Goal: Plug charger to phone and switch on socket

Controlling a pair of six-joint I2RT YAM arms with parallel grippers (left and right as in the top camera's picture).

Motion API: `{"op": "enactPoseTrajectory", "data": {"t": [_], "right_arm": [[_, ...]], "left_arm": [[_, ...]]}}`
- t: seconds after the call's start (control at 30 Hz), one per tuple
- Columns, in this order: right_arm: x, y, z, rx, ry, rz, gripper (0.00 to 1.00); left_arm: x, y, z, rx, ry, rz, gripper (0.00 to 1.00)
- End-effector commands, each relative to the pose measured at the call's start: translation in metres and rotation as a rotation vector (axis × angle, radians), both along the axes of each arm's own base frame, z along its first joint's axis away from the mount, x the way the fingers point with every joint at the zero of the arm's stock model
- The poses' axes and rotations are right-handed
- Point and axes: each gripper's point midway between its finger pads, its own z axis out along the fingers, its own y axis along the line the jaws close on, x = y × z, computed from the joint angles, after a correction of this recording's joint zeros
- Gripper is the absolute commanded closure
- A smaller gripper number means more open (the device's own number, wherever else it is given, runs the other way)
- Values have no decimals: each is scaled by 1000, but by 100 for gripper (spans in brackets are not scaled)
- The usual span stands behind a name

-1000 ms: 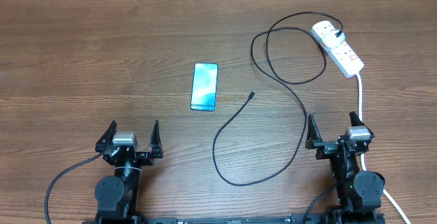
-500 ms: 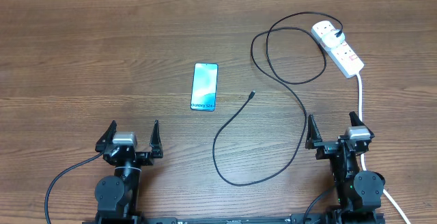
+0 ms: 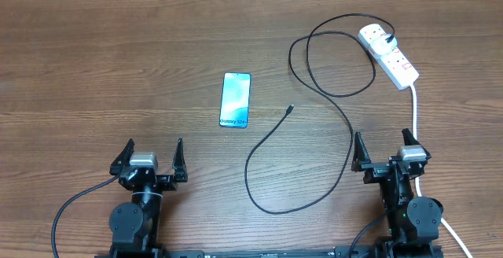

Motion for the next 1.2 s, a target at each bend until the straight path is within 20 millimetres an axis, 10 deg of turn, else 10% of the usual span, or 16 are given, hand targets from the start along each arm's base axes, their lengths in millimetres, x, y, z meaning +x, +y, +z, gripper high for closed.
{"op": "enactPoseTrajectory", "data": {"t": [0.0,0.57,0.77,0.9,1.17], "right_arm": [[0,-3,-2,-5,-3,-17,0],[0,-3,-2,-5,-3,-17,0],[0,-3,-2,-5,-3,-17,0],[0,-3,-2,-5,-3,-17,0],[0,-3,-2,-5,-3,-17,0]], "left_arm": [[0,2,1,-15,-8,9,1],[0,1,1,-17,-11,5,0],[-8,-50,8,-279,10,-282,0],[-23,-83,31,-560,25,-488,0],[-35,-84,89,-677,-170,-577,0]]}}
